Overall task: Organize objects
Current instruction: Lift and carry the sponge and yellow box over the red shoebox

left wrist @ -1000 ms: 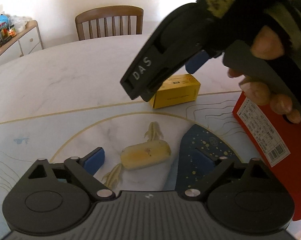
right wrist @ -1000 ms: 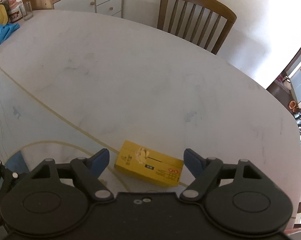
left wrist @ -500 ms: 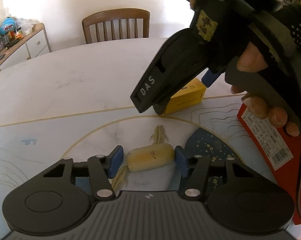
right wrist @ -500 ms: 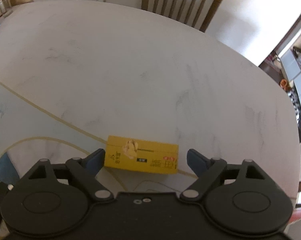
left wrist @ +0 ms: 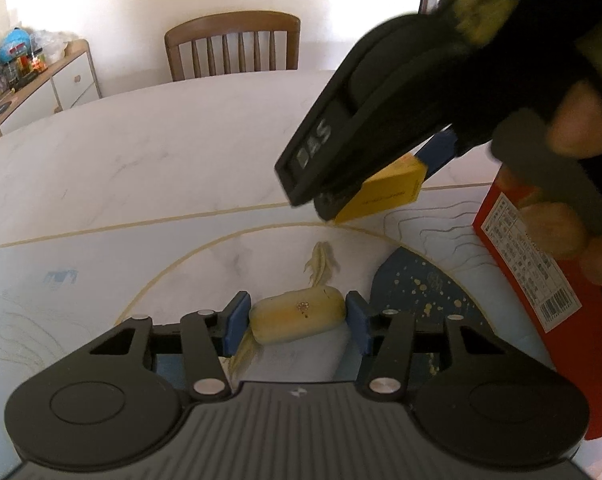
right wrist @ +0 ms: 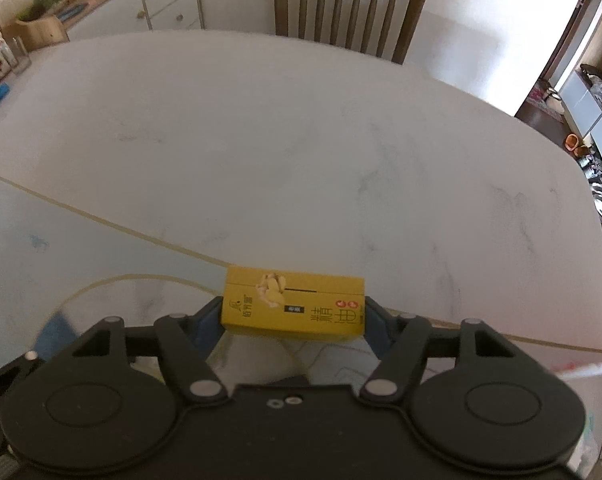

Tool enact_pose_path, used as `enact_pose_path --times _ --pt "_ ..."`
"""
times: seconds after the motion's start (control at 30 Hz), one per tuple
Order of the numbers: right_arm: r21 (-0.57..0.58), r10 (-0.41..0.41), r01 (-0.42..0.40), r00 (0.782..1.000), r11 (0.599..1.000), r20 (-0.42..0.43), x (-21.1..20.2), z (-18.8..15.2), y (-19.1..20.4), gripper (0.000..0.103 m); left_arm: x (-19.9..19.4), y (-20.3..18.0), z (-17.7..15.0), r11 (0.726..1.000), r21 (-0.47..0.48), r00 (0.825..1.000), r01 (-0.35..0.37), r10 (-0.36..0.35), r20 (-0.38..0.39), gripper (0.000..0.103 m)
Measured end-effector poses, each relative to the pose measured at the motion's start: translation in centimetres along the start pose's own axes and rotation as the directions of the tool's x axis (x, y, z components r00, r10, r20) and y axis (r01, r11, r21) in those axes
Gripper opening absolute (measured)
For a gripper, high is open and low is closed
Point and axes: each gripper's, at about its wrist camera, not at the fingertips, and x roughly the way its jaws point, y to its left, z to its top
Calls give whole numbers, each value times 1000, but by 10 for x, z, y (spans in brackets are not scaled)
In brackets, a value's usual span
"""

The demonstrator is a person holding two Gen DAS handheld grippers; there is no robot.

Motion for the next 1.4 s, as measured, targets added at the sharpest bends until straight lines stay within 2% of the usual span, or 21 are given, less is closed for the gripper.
enact_pose_path --times 0.3,0.57,0.7,1.1,1.4 --pt "4 59 -60 995 998 74 -57 -19 14 69 -31 15 -7 1000 -12 1000 0 0 8 51" --pt "26 97 -102 984 994 149 -112 -45 5 69 -79 19 -6 1000 14 999 10 -11 50 51" --pt "25 91 -97 978 995 190 -138 -64 -3 69 -103 14 -3 999 32 998 19 -21 65 51" --pt "50 68 -84 963 995 260 -186 -119 -39 69 -159 -25 11 993 94 993 73 -81 80 51" --pt "110 31 -65 959 992 281 -201 -156 -94 69 -170 -75 26 982 159 988 106 -122 94 51"
